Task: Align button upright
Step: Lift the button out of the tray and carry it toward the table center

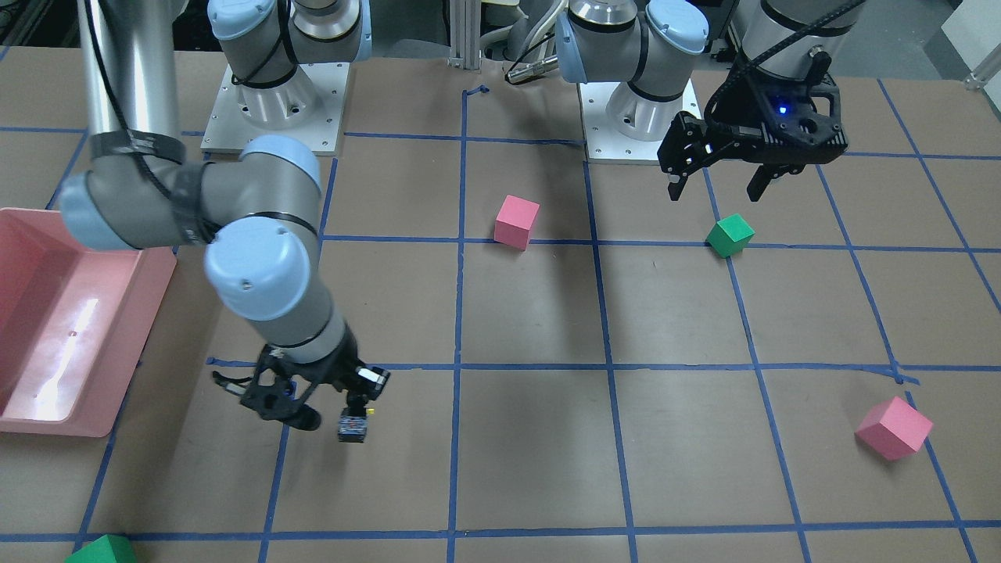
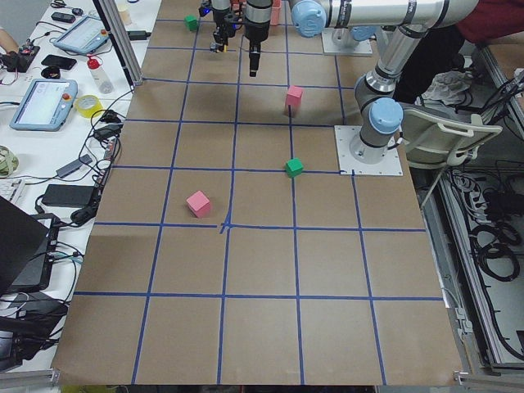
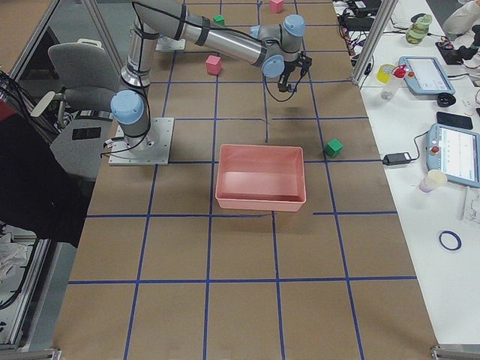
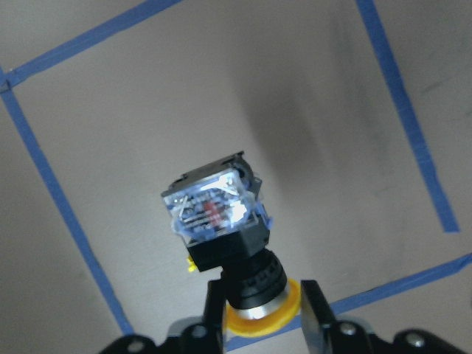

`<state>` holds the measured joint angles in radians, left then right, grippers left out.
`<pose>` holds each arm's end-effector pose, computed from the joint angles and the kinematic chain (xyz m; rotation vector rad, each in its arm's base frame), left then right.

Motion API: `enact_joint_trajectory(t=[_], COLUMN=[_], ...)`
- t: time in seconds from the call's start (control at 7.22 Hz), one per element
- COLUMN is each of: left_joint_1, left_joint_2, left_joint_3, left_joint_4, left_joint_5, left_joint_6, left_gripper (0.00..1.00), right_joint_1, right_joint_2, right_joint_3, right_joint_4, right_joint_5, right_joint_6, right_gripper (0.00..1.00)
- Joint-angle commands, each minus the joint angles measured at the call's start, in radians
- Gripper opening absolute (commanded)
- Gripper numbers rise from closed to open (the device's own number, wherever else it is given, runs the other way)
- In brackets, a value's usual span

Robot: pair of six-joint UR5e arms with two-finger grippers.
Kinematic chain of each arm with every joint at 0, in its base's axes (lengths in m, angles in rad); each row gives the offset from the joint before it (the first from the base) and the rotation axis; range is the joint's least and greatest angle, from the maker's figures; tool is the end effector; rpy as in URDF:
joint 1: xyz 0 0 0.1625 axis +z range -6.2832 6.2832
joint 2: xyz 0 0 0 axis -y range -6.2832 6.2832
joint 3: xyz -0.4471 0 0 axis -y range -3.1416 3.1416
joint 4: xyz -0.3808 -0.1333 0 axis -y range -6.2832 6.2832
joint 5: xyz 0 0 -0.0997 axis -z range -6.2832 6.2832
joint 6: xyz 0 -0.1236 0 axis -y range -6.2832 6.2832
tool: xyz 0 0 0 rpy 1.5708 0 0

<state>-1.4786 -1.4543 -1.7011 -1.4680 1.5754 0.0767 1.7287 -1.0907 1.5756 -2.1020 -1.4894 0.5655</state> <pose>-0.0917 -0.4494 0.4871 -0.0245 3.1264 -0.1381 0.2436 -0.6181 0.2631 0.6143 2.9865 -0.0221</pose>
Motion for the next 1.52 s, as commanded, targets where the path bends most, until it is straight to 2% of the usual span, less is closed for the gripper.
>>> enact_joint_trajectory(t=[0.0, 0.42, 0.55, 0.83, 0.97, 1.11, 1.25, 1.39], left_joint_1=[0.000, 0.000, 0.000, 0.000, 0.000, 0.000, 0.000, 0.000], left_joint_2=[0.000, 0.002, 0.002, 0.002, 0.003, 0.003, 0.003, 0.003], left_joint_3=[0.000, -0.002, -0.002, -0.002, -0.002, -0.003, -0.003, -0.003], left_joint_4=[0.000, -0.002, -0.002, -0.003, -0.006, -0.006, -0.006, -0.008], left_joint_5=[0.000, 0.000, 0.000, 0.002, 0.000, 0.002, 0.002, 0.002], left_joint_6=[0.000, 0.000, 0.000, 0.000, 0.000, 0.000, 0.000, 0.000], left_gripper=[1.00, 1.00, 1.00, 1.00, 1.00, 1.00, 1.00, 1.00], right_joint_1=[0.106, 0.179, 0.183, 0.183, 0.183, 0.183, 0.181, 0.181], right_joint_2=[0.060, 0.104, 0.115, 0.138, 0.146, 0.146, 0.141, 0.130], right_joint_3=[-0.018, -0.035, -0.035, -0.035, -0.039, -0.040, -0.042, -0.040], right_joint_4=[-0.085, -0.107, -0.116, -0.142, -0.147, -0.147, -0.144, -0.139], right_joint_5=[0.000, 0.001, 0.036, 0.047, 0.046, 0.031, 0.031, 0.032], right_joint_6=[0.129, 0.129, 0.128, 0.122, 0.119, 0.119, 0.125, 0.128], right_gripper=[0.00, 0.00, 0.00, 0.00, 0.32, 0.78, 1.00, 1.00])
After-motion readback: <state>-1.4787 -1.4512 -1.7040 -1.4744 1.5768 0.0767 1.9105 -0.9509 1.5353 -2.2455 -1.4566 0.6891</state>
